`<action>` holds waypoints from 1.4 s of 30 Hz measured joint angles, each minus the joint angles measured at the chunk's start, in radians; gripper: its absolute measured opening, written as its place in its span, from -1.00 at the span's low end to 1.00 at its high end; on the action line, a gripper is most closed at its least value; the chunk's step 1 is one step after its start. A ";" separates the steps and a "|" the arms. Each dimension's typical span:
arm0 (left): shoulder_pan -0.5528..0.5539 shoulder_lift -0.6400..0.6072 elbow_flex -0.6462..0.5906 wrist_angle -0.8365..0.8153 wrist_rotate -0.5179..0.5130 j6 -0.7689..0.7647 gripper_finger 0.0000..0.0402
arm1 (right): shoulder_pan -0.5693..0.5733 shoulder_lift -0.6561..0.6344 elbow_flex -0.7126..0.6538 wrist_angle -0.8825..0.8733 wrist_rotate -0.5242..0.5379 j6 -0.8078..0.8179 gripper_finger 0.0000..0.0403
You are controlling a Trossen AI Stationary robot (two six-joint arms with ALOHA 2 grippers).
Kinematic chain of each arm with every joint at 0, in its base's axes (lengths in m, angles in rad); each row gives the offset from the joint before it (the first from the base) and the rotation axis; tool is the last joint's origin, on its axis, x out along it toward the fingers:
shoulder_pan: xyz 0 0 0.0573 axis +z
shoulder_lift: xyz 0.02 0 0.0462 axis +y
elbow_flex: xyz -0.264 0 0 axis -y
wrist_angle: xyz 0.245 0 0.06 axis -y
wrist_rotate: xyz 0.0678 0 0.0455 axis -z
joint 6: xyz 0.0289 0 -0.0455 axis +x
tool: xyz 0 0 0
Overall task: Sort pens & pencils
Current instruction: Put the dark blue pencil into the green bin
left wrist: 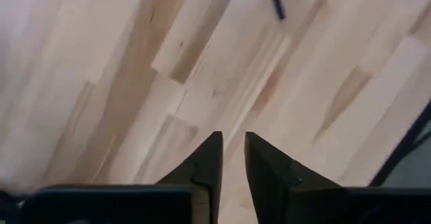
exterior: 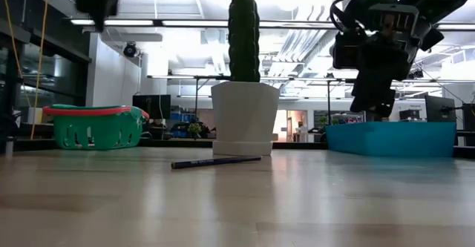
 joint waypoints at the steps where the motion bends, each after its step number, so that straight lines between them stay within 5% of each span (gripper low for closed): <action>1: -0.009 -0.016 -0.043 0.033 0.004 -0.014 -0.76 | 0.000 0.000 0.000 0.000 0.003 0.011 -0.39; 14: -0.171 -0.123 -0.469 0.654 0.010 -0.157 -0.69 | 0.000 0.000 0.000 0.019 0.036 0.122 -0.39; 19: -0.180 -0.124 -0.505 0.784 -0.123 -0.207 -0.63 | 0.000 0.000 0.000 0.031 0.067 0.155 -0.39; 22: -0.178 -0.109 -0.477 0.835 -0.220 -0.182 -0.62 | 0.000 0.000 0.000 0.037 0.091 0.175 -0.39; 27: -0.141 -0.020 -0.396 0.791 -0.227 -0.122 -0.69 | 0.000 0.000 0.000 0.037 0.107 0.183 -0.39; 42: 0.026 0.303 -0.014 0.543 -0.038 0.100 -0.79 | 0.000 0.001 0.000 0.027 0.138 0.141 -0.39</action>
